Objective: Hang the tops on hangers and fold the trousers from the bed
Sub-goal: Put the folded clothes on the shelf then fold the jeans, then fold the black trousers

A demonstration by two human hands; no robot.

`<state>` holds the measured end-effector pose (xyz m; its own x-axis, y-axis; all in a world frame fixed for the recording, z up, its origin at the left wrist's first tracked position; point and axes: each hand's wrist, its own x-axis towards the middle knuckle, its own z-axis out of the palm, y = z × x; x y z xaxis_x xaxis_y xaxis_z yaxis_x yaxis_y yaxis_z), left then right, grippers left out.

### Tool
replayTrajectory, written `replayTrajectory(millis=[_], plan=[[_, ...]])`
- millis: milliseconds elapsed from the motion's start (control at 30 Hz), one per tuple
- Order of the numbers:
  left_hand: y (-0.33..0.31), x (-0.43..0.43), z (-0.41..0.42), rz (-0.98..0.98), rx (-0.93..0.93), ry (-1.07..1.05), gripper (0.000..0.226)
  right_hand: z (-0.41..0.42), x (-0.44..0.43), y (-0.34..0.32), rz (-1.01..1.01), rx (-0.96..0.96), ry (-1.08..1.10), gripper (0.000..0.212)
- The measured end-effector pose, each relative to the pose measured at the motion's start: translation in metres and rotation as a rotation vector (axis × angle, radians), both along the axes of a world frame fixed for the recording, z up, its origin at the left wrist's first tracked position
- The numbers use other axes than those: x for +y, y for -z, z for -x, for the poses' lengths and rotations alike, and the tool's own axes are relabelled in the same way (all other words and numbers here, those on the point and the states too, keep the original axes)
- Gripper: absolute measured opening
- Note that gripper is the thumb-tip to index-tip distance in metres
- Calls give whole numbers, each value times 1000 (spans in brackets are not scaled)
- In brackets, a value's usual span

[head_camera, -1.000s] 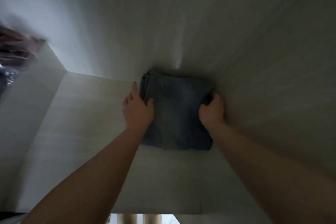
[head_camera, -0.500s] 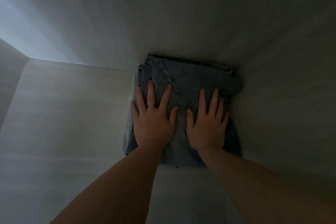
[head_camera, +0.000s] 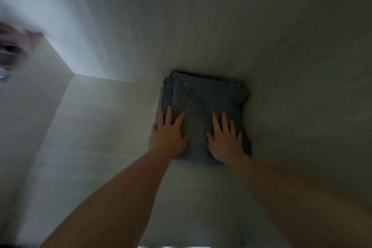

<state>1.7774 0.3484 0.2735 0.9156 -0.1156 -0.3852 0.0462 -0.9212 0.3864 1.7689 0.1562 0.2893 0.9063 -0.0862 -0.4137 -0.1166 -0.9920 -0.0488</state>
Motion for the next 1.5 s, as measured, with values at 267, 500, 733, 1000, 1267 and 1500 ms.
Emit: replayTrajectory(millis=[267, 500, 733, 1000, 1267, 1500], plan=[[-46, 31, 157, 98, 278, -92, 75, 128, 19, -62, -17, 181, -94, 59], [-100, 59, 219, 305, 133, -323, 72, 198, 66, -126, -265, 1, -41, 59], [-160, 80, 302, 354, -81, -463, 70, 263, 84, -176, -336, -153, -228, 58], [-222, 67, 437, 127, -261, -613, 67, 344, 73, -205, -425, -149, -582, 59], [-250, 36, 585, -101, -404, -842, 58, 425, 88, -224, -655, -84, -812, 58], [-259, 22, 693, -269, -353, -1136, 53, 489, 117, -242, -859, -57, -1053, 57]])
